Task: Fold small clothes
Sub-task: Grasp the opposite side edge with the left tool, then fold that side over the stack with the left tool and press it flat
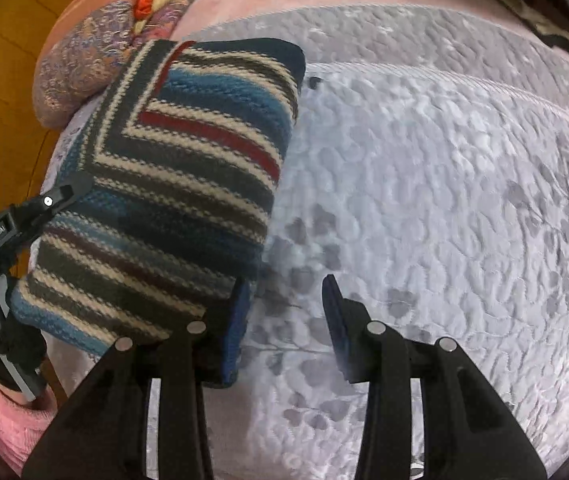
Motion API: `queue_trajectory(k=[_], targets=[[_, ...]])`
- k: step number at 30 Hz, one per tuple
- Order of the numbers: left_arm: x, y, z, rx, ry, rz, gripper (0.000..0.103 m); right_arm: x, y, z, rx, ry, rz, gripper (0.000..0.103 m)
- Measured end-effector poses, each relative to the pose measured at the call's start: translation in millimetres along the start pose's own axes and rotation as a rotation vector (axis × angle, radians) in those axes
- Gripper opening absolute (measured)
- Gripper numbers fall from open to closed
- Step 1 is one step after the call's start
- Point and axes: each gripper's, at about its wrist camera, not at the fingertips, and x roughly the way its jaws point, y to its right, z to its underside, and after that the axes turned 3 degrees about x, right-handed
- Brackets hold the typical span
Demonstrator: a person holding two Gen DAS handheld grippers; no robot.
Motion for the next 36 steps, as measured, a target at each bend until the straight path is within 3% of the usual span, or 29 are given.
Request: queue_trajectory(k=[6, 13, 21, 28, 33, 36], targets=[[-33, -48, -8, -0.013, 0.029, -0.067, 0.020, 13, -35, -2, -0.046, -0.017, -0.064, 0.039], [-43, -109, -4, -0.049, 0.024, -0.099, 0.020, 36, -70, -1, -0.083, -0.059, -0.109, 0.041], [-22, -159, 15, -0.043, -0.014, -0.080, 0.021, 69, -98, 2, -0.103, -0.113, -0.091, 0.043], [-21, -176, 24, -0.096, -0.002, -0.013, 0.031, 85, -112, -1, -0.118, -0.124, -0.016, 0.043], [-61, -158, 35, -0.036, 0.013, -0.110, 0.041, 71, -117, 7, -0.123, -0.112, -0.024, 0.044], [-91, -137, 51, 0.017, 0.023, -0.143, 0.052, 60, -118, 19, -0.117, -0.101, -0.072, 0.051]])
